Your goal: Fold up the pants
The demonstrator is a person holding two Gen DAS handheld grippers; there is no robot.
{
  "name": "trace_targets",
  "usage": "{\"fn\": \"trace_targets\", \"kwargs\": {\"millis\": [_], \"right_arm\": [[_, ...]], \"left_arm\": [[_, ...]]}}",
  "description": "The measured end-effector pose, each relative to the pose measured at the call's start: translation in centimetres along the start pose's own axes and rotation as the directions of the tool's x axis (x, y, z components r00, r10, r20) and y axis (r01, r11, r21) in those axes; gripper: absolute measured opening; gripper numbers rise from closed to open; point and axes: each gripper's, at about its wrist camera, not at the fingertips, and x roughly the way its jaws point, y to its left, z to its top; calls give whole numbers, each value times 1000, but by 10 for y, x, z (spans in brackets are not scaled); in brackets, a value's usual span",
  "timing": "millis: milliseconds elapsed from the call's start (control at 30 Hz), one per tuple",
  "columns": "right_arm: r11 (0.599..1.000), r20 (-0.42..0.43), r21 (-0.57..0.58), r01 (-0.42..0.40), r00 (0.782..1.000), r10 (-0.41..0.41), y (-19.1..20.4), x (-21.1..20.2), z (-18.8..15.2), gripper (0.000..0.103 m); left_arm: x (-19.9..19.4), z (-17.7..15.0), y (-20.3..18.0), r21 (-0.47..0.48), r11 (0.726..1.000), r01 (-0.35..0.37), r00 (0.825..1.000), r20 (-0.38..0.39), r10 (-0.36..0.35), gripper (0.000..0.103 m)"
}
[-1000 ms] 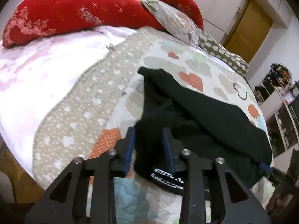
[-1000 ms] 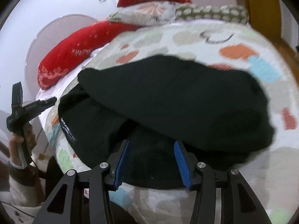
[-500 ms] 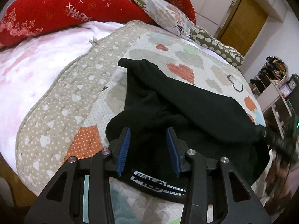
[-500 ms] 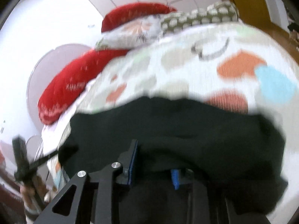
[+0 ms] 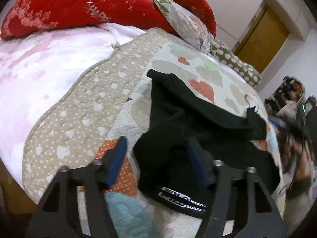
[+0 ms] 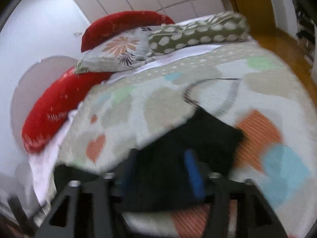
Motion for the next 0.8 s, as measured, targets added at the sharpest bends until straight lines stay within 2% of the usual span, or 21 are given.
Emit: {"fn": "trace_targets", "kwargs": {"millis": [100,167,233,267,333,400,467,500,533,567,600,633,700,800], "right_arm": [[998,-8,-12,57,998,-57,-16,-45,-54,62],[995,-7,38,93,996,-93,-40,-70,-94,64],[989,-19,102,109,994,-107,-57,-77,-119,65],[987,-49,140,75,996,-69,-64,-75,-133,65],[986,-26,166,16,1000,-12,-64,-72,-143,65],[990,24,139,-24,999,21,-55,-70,-147,65],[992,4,117,-47,999,47,-44,-58,-147,65],[994,4,100,-42,999,41,-39,-57,-147,60],[996,8,76,-44,999,44,-31,-53,-145,45],[996,6,62,-59,998,58,-25,-50,-144,36],[995,-4,61,-81,997,82,-22,-46,-145,20],[995,-16,55,-84,996,85,-19,-42,-146,18],[999,-14,14,-45,999,45,-13,-45,-148,14],[1000,63,3,-16,998,15,-15,-77,-143,13]], "left_arm": [[1,-3,6,-20,999,25,1000,-9,-25,67],[8,-6,7,-23,1000,12,999,-36,-12,67],[13,-10,5,-23,1000,16,998,-58,-17,67],[17,-13,3,-22,999,23,997,-73,-24,67],[22,-19,-2,-10,1000,29,995,-98,-30,67],[27,-23,-6,2,1000,28,994,-110,-28,67],[32,-24,-10,4,1000,20,993,-116,-19,67],[33,-25,-13,9,1000,15,993,-115,-14,67],[34,-25,-15,13,1000,19,994,-110,-17,67],[35,-25,-16,12,999,33,994,-104,-32,67],[37,-26,-18,2,998,60,993,-106,-60,66],[39,-27,-19,-3,997,73,991,-114,-73,61],[39,-28,-23,3,997,74,990,-120,-73,33],[26,-29,-29,14,992,122,987,-110,-120,30]]}}
